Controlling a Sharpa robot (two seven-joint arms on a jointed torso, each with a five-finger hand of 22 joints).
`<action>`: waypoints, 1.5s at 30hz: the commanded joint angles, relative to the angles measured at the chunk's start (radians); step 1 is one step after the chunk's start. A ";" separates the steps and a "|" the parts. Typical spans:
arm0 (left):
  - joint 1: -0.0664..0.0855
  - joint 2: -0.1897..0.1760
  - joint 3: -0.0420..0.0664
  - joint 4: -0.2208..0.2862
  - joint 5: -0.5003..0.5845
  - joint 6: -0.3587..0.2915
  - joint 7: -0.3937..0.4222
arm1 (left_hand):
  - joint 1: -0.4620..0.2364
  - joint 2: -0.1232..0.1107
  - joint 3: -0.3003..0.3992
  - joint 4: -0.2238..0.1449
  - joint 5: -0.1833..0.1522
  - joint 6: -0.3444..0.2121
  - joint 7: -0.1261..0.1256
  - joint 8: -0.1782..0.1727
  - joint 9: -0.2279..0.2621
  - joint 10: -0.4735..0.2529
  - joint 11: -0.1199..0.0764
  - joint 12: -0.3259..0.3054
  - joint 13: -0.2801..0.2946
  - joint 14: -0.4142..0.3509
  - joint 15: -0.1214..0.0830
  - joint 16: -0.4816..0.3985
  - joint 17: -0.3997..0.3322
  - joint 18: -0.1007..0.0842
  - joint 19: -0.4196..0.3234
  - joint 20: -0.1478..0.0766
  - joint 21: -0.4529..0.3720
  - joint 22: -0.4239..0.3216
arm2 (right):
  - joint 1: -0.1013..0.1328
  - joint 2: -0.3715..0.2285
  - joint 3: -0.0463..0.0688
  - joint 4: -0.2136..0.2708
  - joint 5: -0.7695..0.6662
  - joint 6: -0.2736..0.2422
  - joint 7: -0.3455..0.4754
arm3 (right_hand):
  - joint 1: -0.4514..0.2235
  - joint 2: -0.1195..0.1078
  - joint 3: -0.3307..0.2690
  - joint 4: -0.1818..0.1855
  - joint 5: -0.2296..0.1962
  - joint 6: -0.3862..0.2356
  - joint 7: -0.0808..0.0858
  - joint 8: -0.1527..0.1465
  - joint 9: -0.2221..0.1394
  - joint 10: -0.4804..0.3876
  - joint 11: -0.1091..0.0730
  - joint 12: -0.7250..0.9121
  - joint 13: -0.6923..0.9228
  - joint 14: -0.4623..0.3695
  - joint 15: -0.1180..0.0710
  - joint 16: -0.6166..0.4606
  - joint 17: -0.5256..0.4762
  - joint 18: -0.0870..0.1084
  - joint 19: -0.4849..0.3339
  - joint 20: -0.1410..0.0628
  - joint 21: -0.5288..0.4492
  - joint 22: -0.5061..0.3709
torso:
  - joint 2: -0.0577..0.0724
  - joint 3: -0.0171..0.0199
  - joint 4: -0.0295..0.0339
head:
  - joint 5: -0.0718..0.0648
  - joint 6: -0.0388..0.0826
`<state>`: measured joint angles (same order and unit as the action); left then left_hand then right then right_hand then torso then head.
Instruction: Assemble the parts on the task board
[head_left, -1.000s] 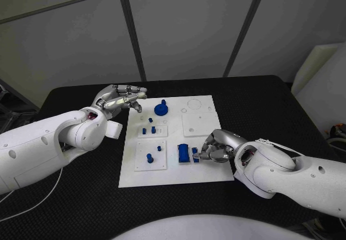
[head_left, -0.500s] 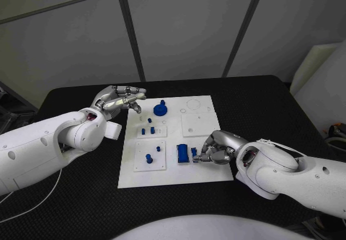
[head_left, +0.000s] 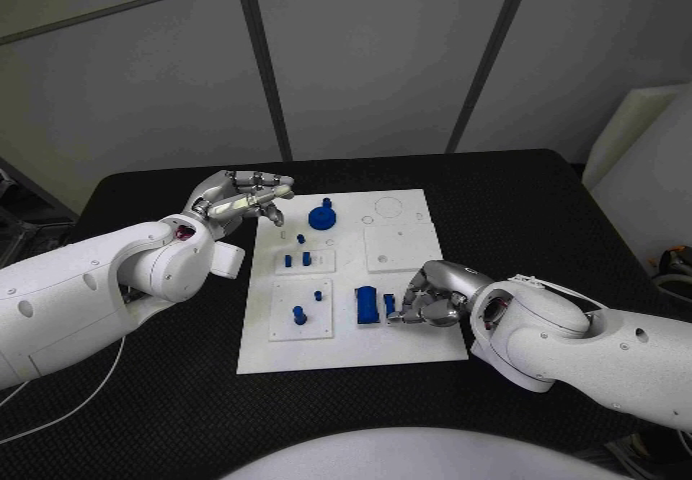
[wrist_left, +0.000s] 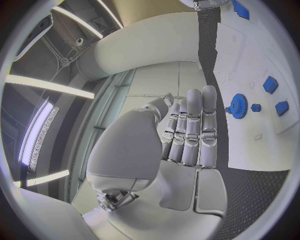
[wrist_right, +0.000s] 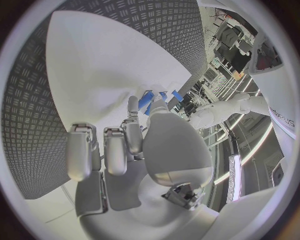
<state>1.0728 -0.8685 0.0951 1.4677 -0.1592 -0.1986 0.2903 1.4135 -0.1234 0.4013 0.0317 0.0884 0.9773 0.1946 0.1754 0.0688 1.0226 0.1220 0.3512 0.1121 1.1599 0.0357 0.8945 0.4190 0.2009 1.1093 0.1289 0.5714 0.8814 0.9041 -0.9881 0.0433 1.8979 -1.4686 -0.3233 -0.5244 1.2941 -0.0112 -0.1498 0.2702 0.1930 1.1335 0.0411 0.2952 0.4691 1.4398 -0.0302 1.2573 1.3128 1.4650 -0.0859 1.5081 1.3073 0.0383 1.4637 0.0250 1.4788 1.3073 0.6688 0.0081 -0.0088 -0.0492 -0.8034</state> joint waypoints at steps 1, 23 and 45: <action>0.001 0.001 0.000 0.001 0.002 0.011 0.002 | -0.001 0.005 -0.004 -0.001 -0.002 -0.009 0.000 0.005 0.000 -0.008 -0.002 0.003 0.001 -0.007 0.000 0.001 -0.001 -0.019 -0.002 0.002 -0.005 -0.001 | 0.001 0.009 0.000 -0.018 -0.021 0.009 -0.008 | 0.019 0.009 0.002 -0.009 0.002 -0.007 -0.002 0.007 0.001 0.004 -0.001 -0.006 0.035 0.086 -0.006 0.003 0.168 -0.007 0.041 -0.003 -0.001 0.142 | 0.000 0.0004 -0.0001 | 0.003 -0.002; -0.001 -0.004 0.000 -0.007 -0.014 0.007 0.004 | -0.004 -0.001 -0.012 -0.001 -0.003 -0.016 0.000 0.007 0.000 -0.016 -0.001 0.008 0.001 -0.012 0.001 0.001 -0.004 -0.019 -0.005 0.004 -0.009 -0.003 | 0.001 -0.025 0.000 0.015 0.068 -0.073 0.174 | 0.048 0.008 -0.026 -0.008 0.019 -0.055 0.017 -0.015 -0.006 -0.051 0.013 -0.116 -0.034 0.073 0.004 -0.034 0.114 0.008 0.005 0.002 -0.051 0.080 | -0.004 0.0007 -0.0041 | 0.006 0.010; 0.000 0.017 0.001 -0.095 -0.315 -0.019 -0.022 | -0.035 -0.025 -0.100 0.023 -0.003 -0.015 -0.015 0.040 0.002 -0.002 -0.011 0.058 0.012 -0.063 0.003 -0.035 -0.041 -0.018 -0.036 0.012 -0.074 -0.048 | 0.100 -0.001 0.003 -0.186 0.594 -0.181 0.724 | 0.286 0.059 -0.035 -0.064 0.018 -0.133 0.090 -0.164 -0.106 -0.311 0.074 -0.844 -0.680 -0.023 0.058 -0.345 -0.240 0.095 -0.196 0.052 -0.448 -0.340 | -0.015 -0.0004 0.0019 | 0.024 0.066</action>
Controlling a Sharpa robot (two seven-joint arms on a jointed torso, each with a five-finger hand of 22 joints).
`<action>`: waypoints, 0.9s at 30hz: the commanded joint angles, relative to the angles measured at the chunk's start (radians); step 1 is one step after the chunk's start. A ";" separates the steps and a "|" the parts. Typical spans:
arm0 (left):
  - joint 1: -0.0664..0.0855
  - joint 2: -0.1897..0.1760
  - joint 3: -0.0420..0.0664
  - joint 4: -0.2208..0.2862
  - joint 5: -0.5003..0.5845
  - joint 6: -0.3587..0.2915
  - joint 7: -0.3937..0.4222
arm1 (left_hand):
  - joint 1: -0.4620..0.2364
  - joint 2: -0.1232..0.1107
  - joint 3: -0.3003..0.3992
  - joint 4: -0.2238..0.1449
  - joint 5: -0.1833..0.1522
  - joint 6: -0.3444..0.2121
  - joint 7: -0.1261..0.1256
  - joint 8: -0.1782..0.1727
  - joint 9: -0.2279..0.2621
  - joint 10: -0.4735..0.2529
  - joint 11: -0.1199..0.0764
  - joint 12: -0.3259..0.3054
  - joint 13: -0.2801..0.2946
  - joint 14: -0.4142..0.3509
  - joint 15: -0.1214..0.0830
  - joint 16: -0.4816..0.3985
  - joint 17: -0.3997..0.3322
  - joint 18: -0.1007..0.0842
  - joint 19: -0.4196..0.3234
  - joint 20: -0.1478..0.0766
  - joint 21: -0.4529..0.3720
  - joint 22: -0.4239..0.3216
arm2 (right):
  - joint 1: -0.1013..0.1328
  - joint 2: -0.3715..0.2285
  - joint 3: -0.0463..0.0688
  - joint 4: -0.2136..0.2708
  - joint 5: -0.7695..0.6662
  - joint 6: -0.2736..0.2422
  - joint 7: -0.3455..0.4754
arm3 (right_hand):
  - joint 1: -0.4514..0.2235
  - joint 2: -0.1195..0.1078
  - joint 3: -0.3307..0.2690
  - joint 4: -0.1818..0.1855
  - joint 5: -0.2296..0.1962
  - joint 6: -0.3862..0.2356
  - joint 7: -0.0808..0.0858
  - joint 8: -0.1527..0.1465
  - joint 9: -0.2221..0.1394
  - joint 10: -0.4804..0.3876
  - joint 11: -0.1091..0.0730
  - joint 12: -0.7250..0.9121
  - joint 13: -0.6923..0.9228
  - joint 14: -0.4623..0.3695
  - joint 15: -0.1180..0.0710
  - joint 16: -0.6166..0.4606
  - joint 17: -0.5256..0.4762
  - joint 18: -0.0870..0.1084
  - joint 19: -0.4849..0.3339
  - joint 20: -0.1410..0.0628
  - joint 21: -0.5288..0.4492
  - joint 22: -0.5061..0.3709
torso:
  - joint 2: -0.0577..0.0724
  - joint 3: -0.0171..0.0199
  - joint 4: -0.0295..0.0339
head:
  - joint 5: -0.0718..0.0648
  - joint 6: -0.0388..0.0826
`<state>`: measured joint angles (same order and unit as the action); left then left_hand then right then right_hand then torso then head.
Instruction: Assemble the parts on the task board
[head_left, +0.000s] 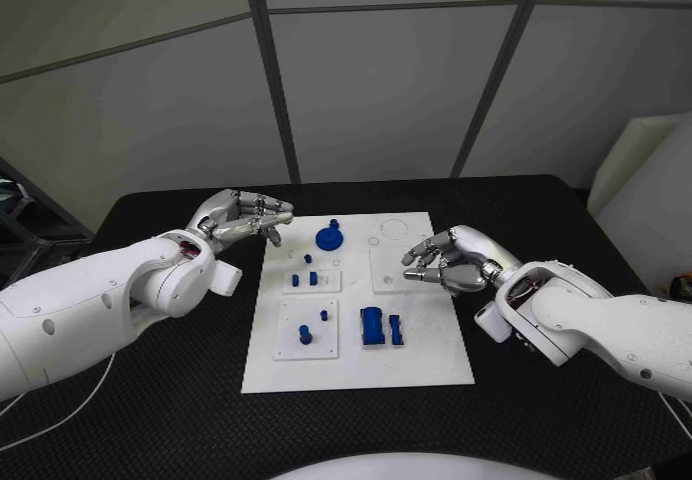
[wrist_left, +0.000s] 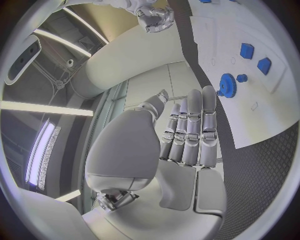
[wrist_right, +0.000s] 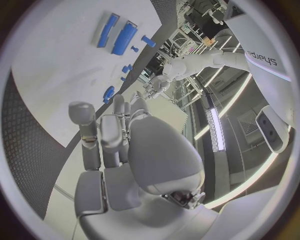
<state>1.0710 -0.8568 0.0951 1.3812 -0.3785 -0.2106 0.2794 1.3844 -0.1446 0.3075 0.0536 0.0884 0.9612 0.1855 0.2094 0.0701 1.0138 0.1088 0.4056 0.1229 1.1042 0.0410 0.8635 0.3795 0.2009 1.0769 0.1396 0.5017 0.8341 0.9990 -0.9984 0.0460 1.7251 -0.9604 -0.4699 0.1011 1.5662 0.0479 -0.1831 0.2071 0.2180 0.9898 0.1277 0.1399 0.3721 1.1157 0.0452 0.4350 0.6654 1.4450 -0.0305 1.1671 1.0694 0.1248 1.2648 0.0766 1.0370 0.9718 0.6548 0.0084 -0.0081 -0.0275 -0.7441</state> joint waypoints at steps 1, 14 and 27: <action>0.003 0.009 0.001 -0.013 -0.100 -0.007 -0.012 | -0.005 -0.003 -0.007 0.001 -0.003 0.002 -0.006 0.007 0.001 0.007 0.002 0.004 0.001 -0.007 -0.003 -0.004 -0.002 -0.018 -0.004 0.001 -0.005 -0.002 | 0.007 0.016 0.000 -0.021 0.089 -0.035 0.103 | 0.021 0.003 -0.002 -0.001 -0.007 0.016 0.003 -0.013 -0.015 0.018 -0.001 -0.036 -0.053 -0.002 0.003 -0.005 -0.002 0.009 0.005 0.000 -0.009 -0.006 | 0.000 -0.0004 0.0002 | 0.006 0.010; 0.006 0.024 0.001 -0.020 -0.089 -0.019 -0.004 | 0.002 0.009 -0.009 0.003 -0.002 0.002 -0.003 0.010 0.000 0.006 0.003 0.006 0.000 -0.004 -0.003 -0.009 -0.009 -0.018 0.001 0.000 -0.012 -0.009 | 0.038 0.096 0.001 -0.143 0.170 -0.047 0.144 | 0.064 0.020 0.011 0.008 -0.007 0.055 0.009 -0.061 -0.066 0.055 0.011 -0.196 -0.255 -0.018 0.009 -0.070 -0.071 0.020 -0.013 0.005 -0.078 -0.071 | 0.000 -0.0015 0.0013 | 0.016 0.041; 0.006 0.071 0.002 -0.063 0.169 -0.136 0.094 | 0.022 0.028 -0.015 0.020 0.000 -0.016 0.005 0.016 -0.004 -0.018 0.019 -0.020 -0.024 -0.089 0.021 -0.173 -0.099 -0.022 -0.079 0.019 -0.117 -0.084 | 0.042 0.263 0.034 -0.414 0.518 0.027 0.272 | 0.107 0.015 0.045 0.052 0.001 0.014 0.043 -0.078 -0.160 0.048 0.065 -0.347 -0.495 -0.283 0.083 -0.865 -0.646 0.054 -0.263 0.076 -0.652 -0.532 | -0.024 -0.0105 -0.0032 | 0.009 0.064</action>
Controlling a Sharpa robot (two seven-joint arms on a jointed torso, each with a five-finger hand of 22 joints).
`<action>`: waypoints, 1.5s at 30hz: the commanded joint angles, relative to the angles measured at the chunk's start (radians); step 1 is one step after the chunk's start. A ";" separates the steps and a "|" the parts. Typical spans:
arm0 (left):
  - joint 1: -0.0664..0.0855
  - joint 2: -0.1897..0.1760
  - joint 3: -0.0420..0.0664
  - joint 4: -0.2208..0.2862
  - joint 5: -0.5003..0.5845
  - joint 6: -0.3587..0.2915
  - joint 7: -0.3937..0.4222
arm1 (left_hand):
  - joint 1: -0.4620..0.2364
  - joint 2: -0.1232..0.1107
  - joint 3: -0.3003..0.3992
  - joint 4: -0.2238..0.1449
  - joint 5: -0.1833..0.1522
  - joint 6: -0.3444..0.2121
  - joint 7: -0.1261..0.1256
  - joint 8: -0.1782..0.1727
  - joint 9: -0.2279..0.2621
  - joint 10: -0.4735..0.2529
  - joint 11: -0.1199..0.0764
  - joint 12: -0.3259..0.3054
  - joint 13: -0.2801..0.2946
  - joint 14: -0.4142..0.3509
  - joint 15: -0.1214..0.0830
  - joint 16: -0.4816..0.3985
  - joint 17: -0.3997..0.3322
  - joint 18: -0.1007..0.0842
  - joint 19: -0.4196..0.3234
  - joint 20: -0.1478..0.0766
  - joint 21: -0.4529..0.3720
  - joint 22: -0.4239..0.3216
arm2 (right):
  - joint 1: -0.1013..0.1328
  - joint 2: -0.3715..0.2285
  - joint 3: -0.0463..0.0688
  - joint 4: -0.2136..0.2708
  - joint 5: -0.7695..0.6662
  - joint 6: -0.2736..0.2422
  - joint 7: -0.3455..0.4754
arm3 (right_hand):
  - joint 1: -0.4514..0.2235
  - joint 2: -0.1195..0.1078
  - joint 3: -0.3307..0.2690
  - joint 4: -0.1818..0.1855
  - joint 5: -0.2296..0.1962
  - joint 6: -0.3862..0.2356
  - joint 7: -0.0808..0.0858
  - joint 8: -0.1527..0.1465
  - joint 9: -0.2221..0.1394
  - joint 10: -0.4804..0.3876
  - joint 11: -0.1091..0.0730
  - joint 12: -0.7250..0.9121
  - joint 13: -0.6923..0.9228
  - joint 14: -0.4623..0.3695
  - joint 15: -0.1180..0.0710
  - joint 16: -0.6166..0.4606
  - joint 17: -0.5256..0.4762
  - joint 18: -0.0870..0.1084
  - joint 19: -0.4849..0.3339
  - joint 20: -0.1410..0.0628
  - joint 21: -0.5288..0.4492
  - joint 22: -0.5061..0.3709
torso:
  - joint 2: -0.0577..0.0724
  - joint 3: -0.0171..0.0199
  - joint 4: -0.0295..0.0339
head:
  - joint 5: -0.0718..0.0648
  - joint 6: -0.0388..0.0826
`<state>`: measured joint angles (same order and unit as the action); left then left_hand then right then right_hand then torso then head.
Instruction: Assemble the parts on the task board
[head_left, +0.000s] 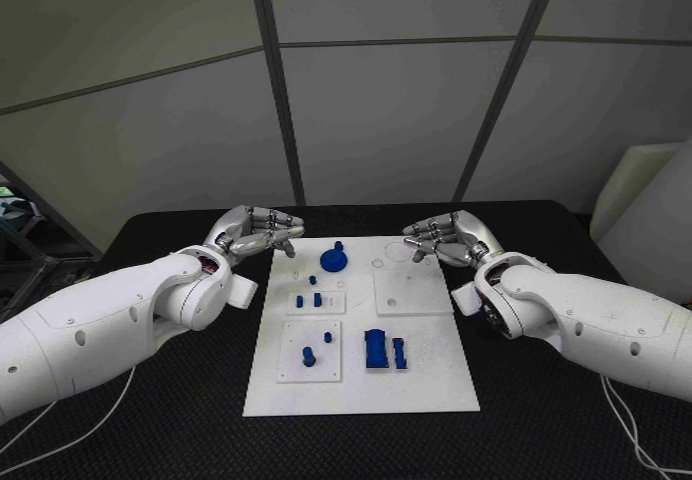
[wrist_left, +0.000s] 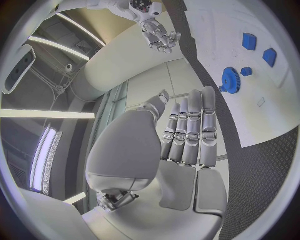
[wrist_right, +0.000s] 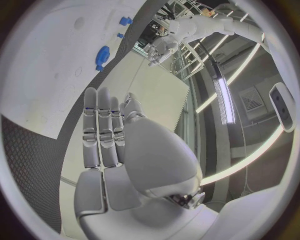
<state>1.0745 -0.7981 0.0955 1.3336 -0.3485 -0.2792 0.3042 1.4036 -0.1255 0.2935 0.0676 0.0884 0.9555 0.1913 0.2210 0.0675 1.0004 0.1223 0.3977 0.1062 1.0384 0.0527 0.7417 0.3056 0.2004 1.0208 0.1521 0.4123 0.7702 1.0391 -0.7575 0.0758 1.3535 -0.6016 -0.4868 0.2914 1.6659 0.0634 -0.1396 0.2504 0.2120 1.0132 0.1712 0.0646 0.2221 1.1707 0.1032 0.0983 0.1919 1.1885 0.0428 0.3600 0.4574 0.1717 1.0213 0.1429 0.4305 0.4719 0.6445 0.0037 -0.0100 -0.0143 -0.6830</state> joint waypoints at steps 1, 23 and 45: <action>0.003 0.018 0.002 -0.022 0.151 -0.071 0.075 | 0.003 0.008 -0.002 0.008 -0.001 -0.013 -0.001 0.004 -0.002 -0.004 0.008 -0.017 -0.011 -0.026 0.011 -0.074 -0.036 -0.022 -0.032 0.010 -0.040 -0.030 | 0.002 0.032 0.005 -0.060 0.167 0.049 0.087 | 0.008 -0.001 0.004 0.011 0.006 -0.013 0.000 -0.003 -0.015 -0.008 0.009 -0.015 -0.032 -0.033 0.015 -0.080 -0.049 0.008 -0.025 0.015 -0.065 -0.047 | -0.016 -0.0065 -0.0018 | -0.005 0.005; 0.003 0.207 0.013 -0.276 0.386 -0.127 0.156 | -0.018 0.042 -0.091 0.071 0.002 -0.108 0.002 -0.150 -0.004 -0.092 0.077 -0.326 -0.044 -0.180 0.134 -0.666 -0.242 -0.028 -0.430 0.139 -0.353 -0.454 | 0.000 0.254 0.020 -0.382 0.268 0.179 0.167 | -0.070 -0.008 0.062 -0.017 -0.003 -0.079 0.017 -0.002 -0.133 -0.128 0.061 -0.037 -0.130 -0.135 0.091 -0.299 -0.330 0.012 -0.007 0.095 -0.349 -0.300 | -0.056 -0.0032 -0.0189 | -0.001 0.040; -0.019 0.057 -0.073 0.129 0.348 -0.410 0.195 | -0.964 0.125 -0.294 -0.068 -0.088 -0.686 -0.191 -0.221 -0.068 -0.712 -0.122 -0.398 -0.106 -0.766 -0.053 -0.742 -0.306 -0.200 -0.832 -0.061 -0.412 -0.670 | 0.007 0.056 -0.049 0.047 0.499 -0.162 0.202 | -1.157 -0.063 0.140 -0.175 -0.212 -0.714 -0.171 -0.065 -0.222 -0.837 -0.103 -0.098 -0.192 -0.851 -0.043 -0.360 -0.457 -0.098 -0.697 -0.066 -0.431 -0.472 | -0.100 -0.0037 0.0100 | 0.014 0.083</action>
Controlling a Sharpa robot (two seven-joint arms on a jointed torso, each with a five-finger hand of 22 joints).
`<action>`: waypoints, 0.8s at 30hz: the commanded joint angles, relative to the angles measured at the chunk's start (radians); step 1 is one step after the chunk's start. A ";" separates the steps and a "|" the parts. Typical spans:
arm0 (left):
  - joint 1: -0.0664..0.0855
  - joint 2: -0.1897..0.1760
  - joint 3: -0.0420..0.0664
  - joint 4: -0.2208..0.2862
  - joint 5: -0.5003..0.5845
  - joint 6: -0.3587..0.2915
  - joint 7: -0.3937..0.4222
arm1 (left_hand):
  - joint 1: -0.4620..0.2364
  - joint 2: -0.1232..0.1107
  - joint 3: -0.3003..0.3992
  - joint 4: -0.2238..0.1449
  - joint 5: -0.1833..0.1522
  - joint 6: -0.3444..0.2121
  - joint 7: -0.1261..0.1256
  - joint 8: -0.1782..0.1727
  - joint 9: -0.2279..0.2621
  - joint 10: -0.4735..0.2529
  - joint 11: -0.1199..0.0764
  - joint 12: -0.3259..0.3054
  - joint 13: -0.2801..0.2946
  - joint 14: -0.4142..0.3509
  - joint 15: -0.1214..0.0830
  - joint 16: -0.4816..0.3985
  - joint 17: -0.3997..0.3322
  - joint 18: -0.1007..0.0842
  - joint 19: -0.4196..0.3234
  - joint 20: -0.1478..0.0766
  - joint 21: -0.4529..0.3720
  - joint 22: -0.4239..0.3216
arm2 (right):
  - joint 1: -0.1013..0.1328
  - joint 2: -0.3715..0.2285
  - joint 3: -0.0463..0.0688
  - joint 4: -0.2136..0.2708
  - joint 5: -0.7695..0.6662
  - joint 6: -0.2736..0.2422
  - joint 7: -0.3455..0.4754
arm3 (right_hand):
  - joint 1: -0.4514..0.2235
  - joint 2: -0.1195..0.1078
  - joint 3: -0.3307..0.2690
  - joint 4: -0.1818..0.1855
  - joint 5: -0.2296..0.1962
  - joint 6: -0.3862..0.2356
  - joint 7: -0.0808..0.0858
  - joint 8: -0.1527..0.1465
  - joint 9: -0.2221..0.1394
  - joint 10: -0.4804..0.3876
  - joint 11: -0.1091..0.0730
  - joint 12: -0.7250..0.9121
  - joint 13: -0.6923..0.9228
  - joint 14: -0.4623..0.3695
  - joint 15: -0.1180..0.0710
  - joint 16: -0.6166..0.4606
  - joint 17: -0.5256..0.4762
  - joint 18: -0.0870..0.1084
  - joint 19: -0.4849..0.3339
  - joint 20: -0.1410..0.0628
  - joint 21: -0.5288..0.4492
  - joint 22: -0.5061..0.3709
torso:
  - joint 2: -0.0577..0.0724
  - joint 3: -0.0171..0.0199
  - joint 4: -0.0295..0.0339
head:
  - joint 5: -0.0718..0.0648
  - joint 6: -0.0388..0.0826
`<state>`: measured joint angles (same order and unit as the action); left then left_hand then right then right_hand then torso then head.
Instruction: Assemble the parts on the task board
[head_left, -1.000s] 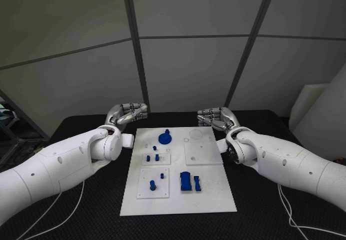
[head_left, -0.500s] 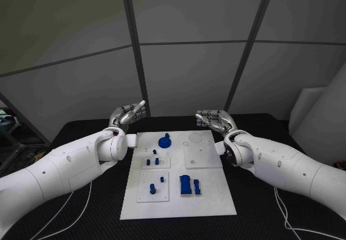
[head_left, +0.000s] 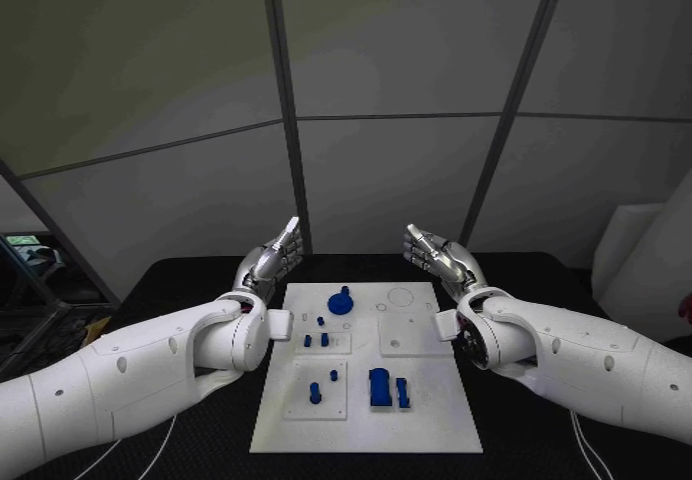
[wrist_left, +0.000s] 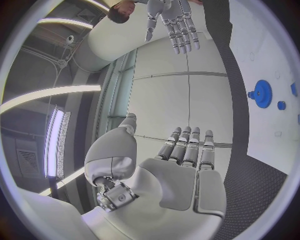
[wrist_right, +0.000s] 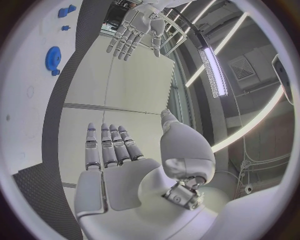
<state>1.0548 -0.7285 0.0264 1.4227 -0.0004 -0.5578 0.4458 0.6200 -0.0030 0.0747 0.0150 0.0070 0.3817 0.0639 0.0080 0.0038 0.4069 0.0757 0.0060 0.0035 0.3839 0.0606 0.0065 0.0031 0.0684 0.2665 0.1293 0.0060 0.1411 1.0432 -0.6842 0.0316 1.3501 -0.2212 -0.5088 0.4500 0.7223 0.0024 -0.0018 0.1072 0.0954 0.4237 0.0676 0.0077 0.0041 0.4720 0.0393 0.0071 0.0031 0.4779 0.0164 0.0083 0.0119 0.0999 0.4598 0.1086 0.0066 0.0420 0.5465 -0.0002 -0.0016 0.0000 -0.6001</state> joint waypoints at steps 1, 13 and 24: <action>0.000 -0.020 -0.008 0.060 0.000 -0.146 0.057 | -0.198 0.003 -0.075 -0.015 -0.007 -0.122 -0.064 -0.008 -0.004 -0.130 -0.076 -0.006 -0.004 -0.122 -0.061 -0.007 -0.003 -0.068 -0.085 -0.041 -0.006 -0.045 | 0.004 -0.029 -0.008 0.075 0.134 -0.158 0.048 | -0.233 -0.002 0.002 -0.034 -0.095 -0.136 -0.068 -0.008 -0.004 -0.152 -0.039 -0.007 -0.003 -0.154 -0.016 -0.008 -0.012 -0.030 -0.148 -0.035 -0.007 -0.042 | -0.002 0.0002 0.0016 | 0.000 0.000; -0.005 -0.052 -0.026 0.147 0.000 -0.212 0.074 | -0.368 0.003 -0.075 -0.015 -0.007 -0.227 -0.064 -0.008 -0.004 -0.242 -0.076 -0.006 -0.004 -0.228 -0.061 -0.007 -0.003 -0.068 -0.161 -0.129 -0.006 -0.141 | 0.007 -0.096 -0.032 0.220 0.221 -0.261 0.070 | -0.427 -0.002 0.002 -0.107 -0.095 -0.251 -0.068 -0.008 -0.004 -0.279 -0.039 -0.007 -0.003 -0.282 -0.016 -0.008 -0.012 -0.100 -0.271 -0.109 -0.007 -0.042 | -0.002 0.0002 0.0016 | 0.000 0.000; -0.005 -0.052 -0.026 0.147 0.000 -0.212 0.074 | -0.460 0.003 -0.075 -0.015 -0.007 -0.284 -0.064 -0.008 -0.004 -0.301 -0.076 -0.006 -0.004 -0.285 -0.061 -0.007 -0.003 -0.068 -0.196 -0.129 -0.006 -0.141 | 0.007 -0.096 -0.032 0.220 0.221 -0.261 0.070 | -0.535 -0.002 0.002 -0.107 -0.095 -0.314 -0.068 -0.008 -0.004 -0.349 -0.039 -0.007 -0.003 -0.354 -0.016 -0.008 -0.012 -0.100 -0.341 -0.109 -0.007 -0.042 | -0.002 0.0002 0.0016 | 0.000 0.000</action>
<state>1.0482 -0.7798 -0.0007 1.5679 0.0034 -0.7580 0.4919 0.2173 0.0004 0.0069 0.0012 0.0033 0.1336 -0.0006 0.0046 0.0013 0.1426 0.0004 0.0059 0.0015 0.1343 -0.0003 0.0060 0.0017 0.0675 0.0966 0.0051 0.0060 0.0070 1.0479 -0.7799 -0.0004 1.5675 -0.0093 -0.7529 0.5025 0.2539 0.0003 0.0002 0.0073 0.0050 0.1480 0.0009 0.0039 0.0017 0.1656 0.0003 0.0034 0.0016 0.1674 -0.0001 0.0046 0.0013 0.0222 0.1620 0.0007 0.0066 0.0015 0.5442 0.0000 0.0001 0.0001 -0.5998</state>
